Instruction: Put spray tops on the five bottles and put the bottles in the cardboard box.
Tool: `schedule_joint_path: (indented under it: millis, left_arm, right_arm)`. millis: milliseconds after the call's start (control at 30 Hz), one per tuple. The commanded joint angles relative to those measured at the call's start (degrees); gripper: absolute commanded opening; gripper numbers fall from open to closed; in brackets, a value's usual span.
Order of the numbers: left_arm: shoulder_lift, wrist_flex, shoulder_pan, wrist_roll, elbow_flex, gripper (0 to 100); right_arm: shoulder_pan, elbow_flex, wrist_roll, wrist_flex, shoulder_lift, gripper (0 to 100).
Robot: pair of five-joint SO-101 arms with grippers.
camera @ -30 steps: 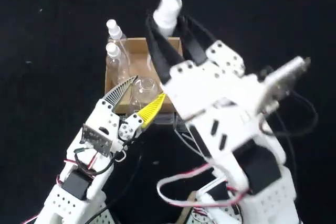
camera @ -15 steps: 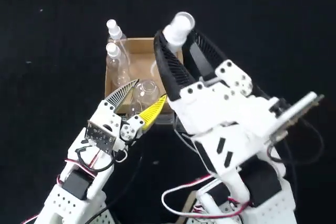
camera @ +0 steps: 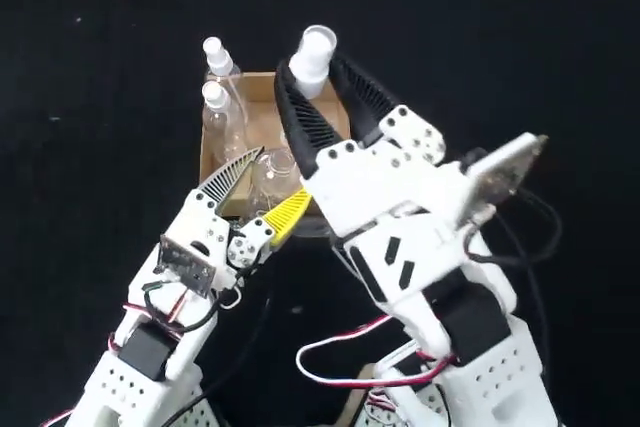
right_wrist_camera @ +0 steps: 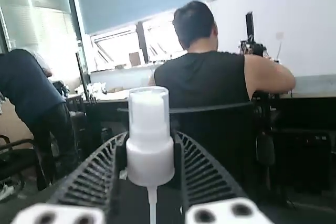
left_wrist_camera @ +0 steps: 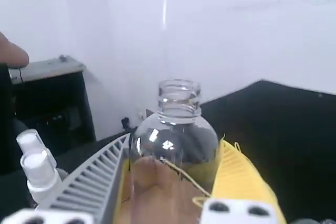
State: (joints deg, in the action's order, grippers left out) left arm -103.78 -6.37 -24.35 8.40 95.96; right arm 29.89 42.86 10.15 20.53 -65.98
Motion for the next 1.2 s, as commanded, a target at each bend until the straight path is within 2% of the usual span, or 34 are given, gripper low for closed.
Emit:
schedule_joint_path:
  millis: [0, 233, 367, 733, 1067, 1167]
  left_arm:
    - [-0.8, 3.2, -0.4, 0.5, 1.5, 3]
    - [-0.7, 3.1, -0.7, 0.5, 1.5, 3]
    - [-0.7, 3.1, -0.7, 0.3, 1.5, 3]
    - [-0.7, 3.1, -0.7, 0.3, 1.5, 3]
    - [-0.7, 3.1, -0.7, 0.2, 1.5, 3]
    - [-0.7, 3.1, -0.7, 0.2, 1.5, 3]
  right_arm:
    - [-0.7, 0.7, 0.1, -0.9, 0.0, 1.4]
    - [-0.6, 0.5, 0.1, -1.3, -0.1, 1.2]
    - [-0.6, -4.7, 0.1, -0.9, -1.2, 1.2]
    - [-0.5, -5.1, 0.4, 3.1, -9.8, 1.2]
    - [-0.5, -3.6, 0.5, -1.2, -10.0, 1.1]
    - [2.5, 0.0, 0.1, -2.7, -10.0, 1.5]
